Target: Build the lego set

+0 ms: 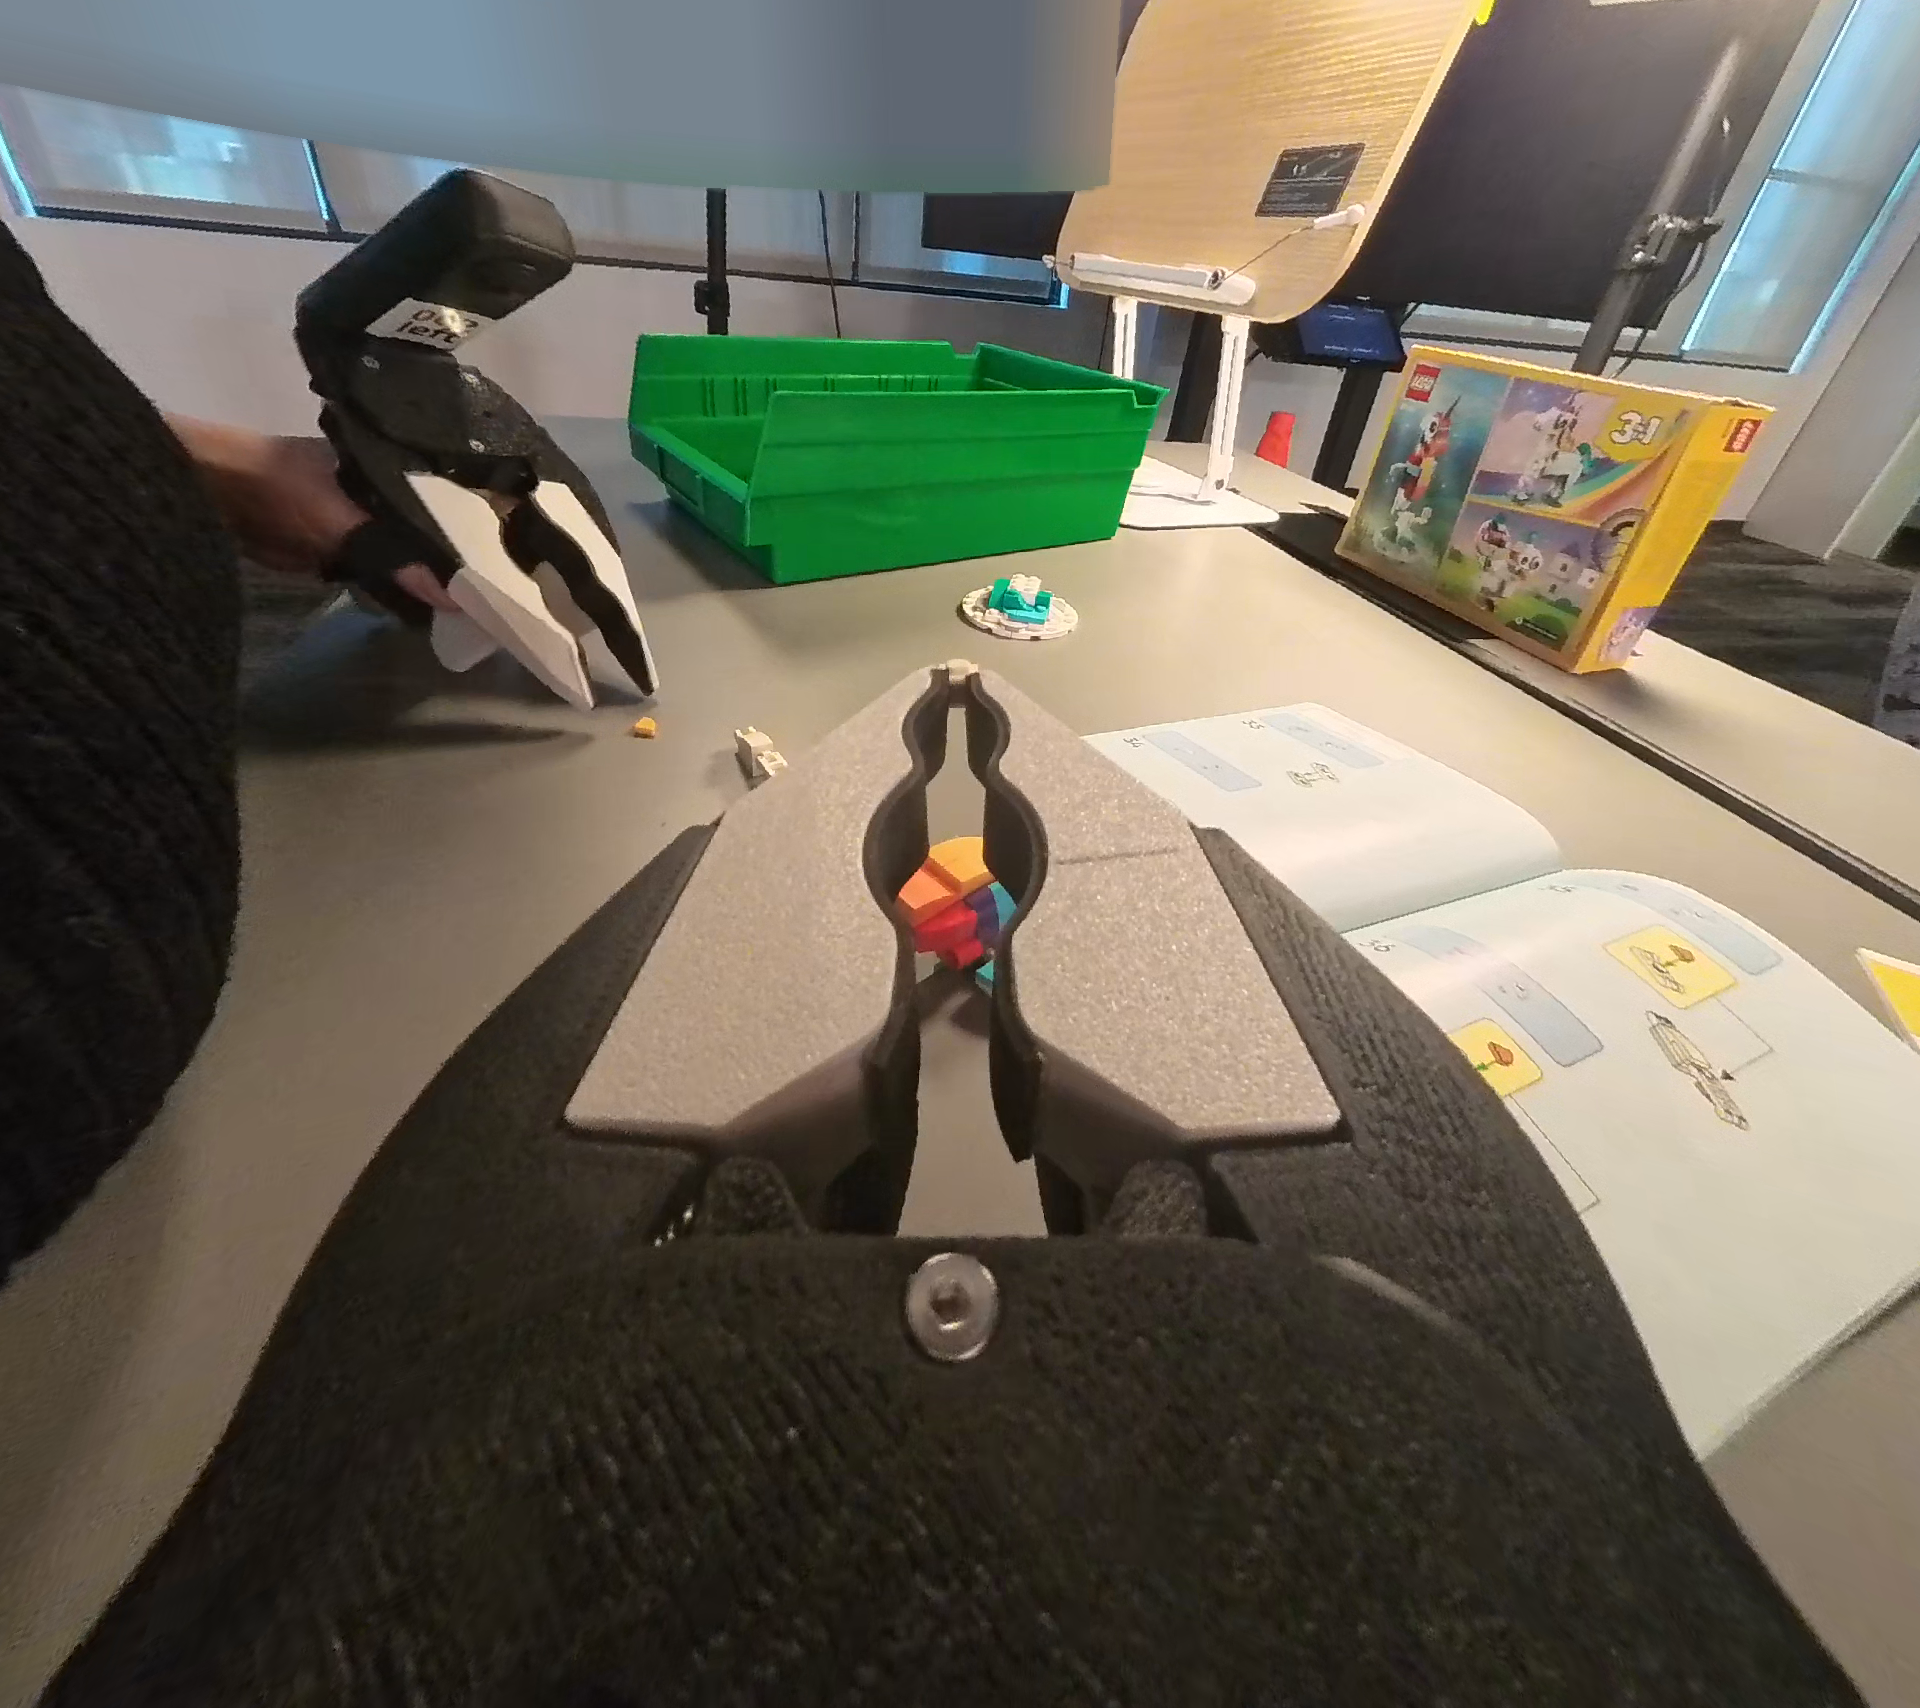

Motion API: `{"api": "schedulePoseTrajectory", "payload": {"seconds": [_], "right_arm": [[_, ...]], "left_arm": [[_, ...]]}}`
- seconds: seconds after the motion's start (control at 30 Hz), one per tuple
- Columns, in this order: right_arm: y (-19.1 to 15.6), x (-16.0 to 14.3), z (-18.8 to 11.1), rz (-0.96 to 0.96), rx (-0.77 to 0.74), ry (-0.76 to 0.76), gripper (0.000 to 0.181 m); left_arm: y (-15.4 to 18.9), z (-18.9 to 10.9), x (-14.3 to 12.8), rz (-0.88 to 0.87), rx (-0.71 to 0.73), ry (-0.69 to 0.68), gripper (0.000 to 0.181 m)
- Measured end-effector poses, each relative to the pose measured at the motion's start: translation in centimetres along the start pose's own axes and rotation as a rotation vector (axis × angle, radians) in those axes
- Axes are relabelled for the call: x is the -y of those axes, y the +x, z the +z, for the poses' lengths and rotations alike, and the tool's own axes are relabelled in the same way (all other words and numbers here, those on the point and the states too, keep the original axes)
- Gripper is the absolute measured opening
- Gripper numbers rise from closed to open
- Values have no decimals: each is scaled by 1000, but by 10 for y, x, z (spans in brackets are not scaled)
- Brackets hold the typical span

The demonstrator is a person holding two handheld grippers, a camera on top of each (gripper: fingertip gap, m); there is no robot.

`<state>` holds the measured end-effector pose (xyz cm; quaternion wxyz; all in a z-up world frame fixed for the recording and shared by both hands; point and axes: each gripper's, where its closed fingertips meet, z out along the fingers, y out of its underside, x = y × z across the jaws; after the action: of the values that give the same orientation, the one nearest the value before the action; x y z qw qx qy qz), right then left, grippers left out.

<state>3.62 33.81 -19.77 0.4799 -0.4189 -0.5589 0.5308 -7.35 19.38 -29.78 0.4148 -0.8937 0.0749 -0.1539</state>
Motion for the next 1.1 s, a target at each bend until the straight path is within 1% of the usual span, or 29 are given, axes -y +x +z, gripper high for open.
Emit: {"api": "schedulePoseTrajectory", "payload": {"seconds": [0.2, 0.43, 0.57, 0.73, 0.8, 0.9, 1.1], "right_arm": [[0, 0, 0, 0, -1, 0, 0], [0, -1, 0, -5, 1, -5, 0], [0, -1, 0, -3, 1, -4, 0], [0, -1, 1, -4, 3, -6, 0], [-1, -1, 0, -6, 3, -6, 0], [-1, -1, 1, -6, 3, -7, 0], [-1, -1, 1, -8, 4, -9, 0]], "left_arm": [[7, 9, 7, 71, -25, -10, 16], [-5, 12, 6, 136, 42, -47, 14], [-13, 10, 8, 130, 96, -43, 7], [3, 12, 12, 42, -24, 0, 11], [1, 13, 12, 34, -16, 1, 14], [-1, 15, 10, 68, 11, -12, 18], [-2, 16, 9, 102, 23, -19, 12]]}}
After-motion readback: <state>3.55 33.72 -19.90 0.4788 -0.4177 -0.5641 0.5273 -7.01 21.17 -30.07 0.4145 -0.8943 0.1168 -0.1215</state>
